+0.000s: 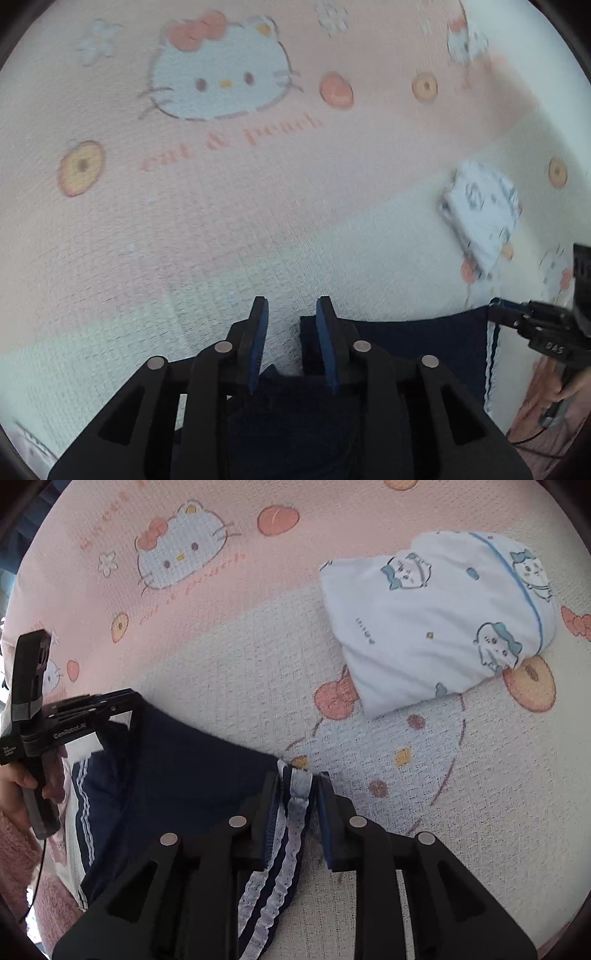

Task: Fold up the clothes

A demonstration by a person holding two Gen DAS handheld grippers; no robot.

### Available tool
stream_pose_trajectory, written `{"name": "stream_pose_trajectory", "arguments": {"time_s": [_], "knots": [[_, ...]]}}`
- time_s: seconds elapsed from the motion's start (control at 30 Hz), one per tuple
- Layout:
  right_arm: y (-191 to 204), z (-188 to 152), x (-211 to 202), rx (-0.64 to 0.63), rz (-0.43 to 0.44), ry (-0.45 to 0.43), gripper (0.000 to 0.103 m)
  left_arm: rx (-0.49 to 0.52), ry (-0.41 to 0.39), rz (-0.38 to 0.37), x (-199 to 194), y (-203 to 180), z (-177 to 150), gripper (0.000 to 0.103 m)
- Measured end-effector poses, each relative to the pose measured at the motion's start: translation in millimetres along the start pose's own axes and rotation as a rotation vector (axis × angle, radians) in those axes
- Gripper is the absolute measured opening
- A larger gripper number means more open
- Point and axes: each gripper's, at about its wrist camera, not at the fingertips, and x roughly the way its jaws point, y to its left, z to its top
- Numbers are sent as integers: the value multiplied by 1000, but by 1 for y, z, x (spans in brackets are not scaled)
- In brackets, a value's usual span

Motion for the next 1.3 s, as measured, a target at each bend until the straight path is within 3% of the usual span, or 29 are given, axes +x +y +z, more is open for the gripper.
{"name": "stream_pose_trajectory", "arguments": {"time_s": [0.1,0.2,0.33,0.43,0.57,0.67,0.7,0.73,0.77,0.8,0.83,0.93,1.03,1.13,1.2,1.3], "knots": [[4,4,-24,-15,-9,-107,21,-47,-32,161,-37,25,-32,41],[20,2,-25,-55,20,-88,21,-82,16,266,-58,62,-79,41],[73,-5,1,-179,78,17,22,-223,74,261,-65,116,-125,41],[120,-15,10,-334,116,59,23,-296,69,223,-60,137,-137,41],[174,-14,29,-491,118,75,27,-299,43,176,-49,145,-130,41],[204,-7,55,-565,81,79,32,-278,50,189,-38,147,-125,40],[212,-5,64,-591,86,83,33,-271,45,185,-39,147,-124,36],[221,-3,73,-616,93,89,32,-263,40,181,-39,147,-123,10],[226,-1,82,-633,108,107,32,-258,34,180,-40,147,-122,4],[231,3,92,-639,120,133,27,-253,30,185,-42,149,-121,4],[235,6,101,-641,121,155,10,-246,28,194,-45,152,-123,4],[242,15,111,-624,161,178,7,-260,35,198,-53,169,-128,4],[240,27,109,-548,219,169,6,-273,31,204,-58,183,-131,4],[234,34,121,-482,223,188,8,-253,73,221,-54,182,-134,8],[230,37,135,-433,222,228,17,-237,99,232,-51,179,-136,10],[224,48,128,-353,303,187,27,-212,98,280,-53,177,-138,11]]}}
